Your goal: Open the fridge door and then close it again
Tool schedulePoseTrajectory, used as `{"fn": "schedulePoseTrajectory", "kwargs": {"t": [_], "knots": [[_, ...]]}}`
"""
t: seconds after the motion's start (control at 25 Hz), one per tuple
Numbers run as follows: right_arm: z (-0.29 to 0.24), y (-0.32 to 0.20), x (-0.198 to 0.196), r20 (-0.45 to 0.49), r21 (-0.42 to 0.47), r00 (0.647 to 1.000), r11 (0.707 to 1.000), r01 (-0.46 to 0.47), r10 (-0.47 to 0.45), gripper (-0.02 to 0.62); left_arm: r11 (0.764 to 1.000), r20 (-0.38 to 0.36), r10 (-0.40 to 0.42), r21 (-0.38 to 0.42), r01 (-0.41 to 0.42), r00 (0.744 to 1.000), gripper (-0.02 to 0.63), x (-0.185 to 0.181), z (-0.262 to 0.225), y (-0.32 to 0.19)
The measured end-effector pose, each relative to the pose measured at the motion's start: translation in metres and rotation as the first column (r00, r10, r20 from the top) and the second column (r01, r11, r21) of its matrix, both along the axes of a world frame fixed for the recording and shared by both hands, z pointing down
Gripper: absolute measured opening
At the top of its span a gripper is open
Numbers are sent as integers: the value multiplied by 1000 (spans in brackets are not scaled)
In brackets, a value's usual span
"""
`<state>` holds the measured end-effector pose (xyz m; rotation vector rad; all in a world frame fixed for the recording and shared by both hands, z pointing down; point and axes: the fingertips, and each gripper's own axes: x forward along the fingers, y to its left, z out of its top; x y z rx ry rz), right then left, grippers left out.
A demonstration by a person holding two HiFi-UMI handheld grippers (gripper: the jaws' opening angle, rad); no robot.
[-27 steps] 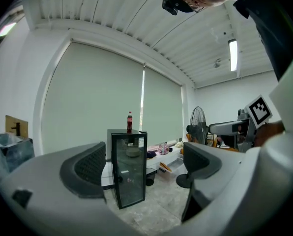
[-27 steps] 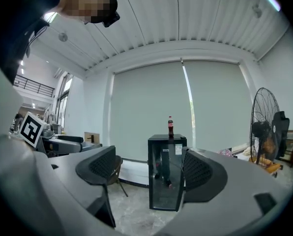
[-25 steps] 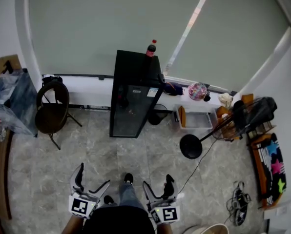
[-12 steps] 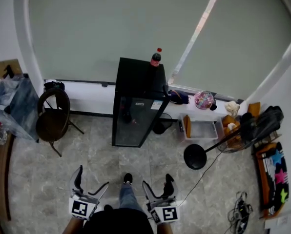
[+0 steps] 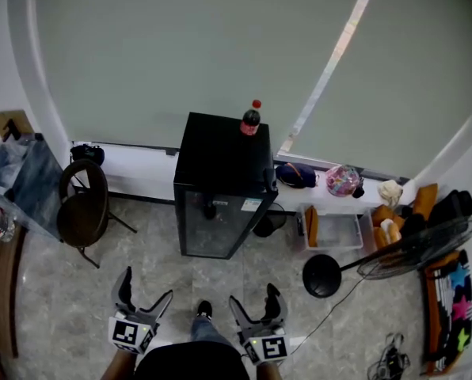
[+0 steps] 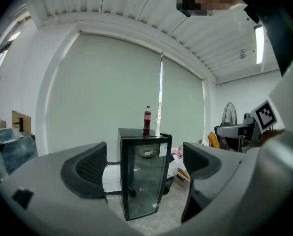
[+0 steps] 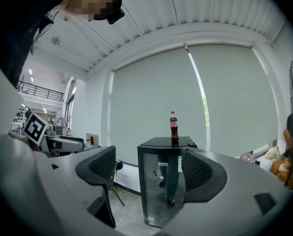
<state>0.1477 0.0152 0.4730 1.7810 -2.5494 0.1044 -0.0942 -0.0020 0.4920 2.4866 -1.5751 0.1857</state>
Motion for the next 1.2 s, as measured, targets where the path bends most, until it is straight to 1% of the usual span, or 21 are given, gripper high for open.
{"fn": "schedulePoseTrajectory", "kwargs": {"t": [0.12, 0.16, 0.28, 0.4, 0.52, 0.6, 0.72, 0.8, 0.88, 1.0, 1.2], "knots": [[5, -35, 14, 6, -15, 1000, 999, 30, -30, 413, 998, 36, -10, 70, 7, 999, 472, 16, -3, -35], [6, -46, 17, 5, -19, 999, 999, 44, -44, 413, 997, 41, -19, 76, 15, 999, 463, 20, -4, -45], [7, -76, 23, 3, -25, 996, 996, 88, -88, 413, 997, 19, -52, 61, 50, 998, 447, 28, -5, -70], [6, -100, 25, -4, -23, 992, 992, 124, -124, 413, 996, 20, -68, 67, 66, 998, 442, 31, -4, -90], [6, -119, 22, -10, -25, 988, 988, 153, -153, 413, 996, 27, -82, 35, 81, 996, 439, 31, 2, -105], [5, -132, 19, -11, -23, 985, 985, 169, -170, 413, 996, 30, -86, 29, 85, 996, 437, 30, 4, -117], [7, -148, 15, -19, -29, 983, 983, 180, -181, 413, 997, 57, -79, 23, 78, 995, 430, 29, 15, -131], [9, -158, 12, -36, -38, 982, 983, 182, -183, 413, 998, 72, -64, 16, 63, 995, 426, 28, 32, -139], [11, -167, 8, -50, -49, 982, 982, 182, -184, 413, 999, 77, -49, -7, 49, 996, 422, 27, 49, -148], [13, -186, -3, -66, -57, 981, 982, 179, -182, 413, 999, 68, -20, -47, 23, 997, 391, 25, 69, -164], [23, -211, -25, -107, -69, 973, 978, 197, -204, 413, 995, 53, 33, -101, -28, 998, 373, 28, 103, -189]]}}
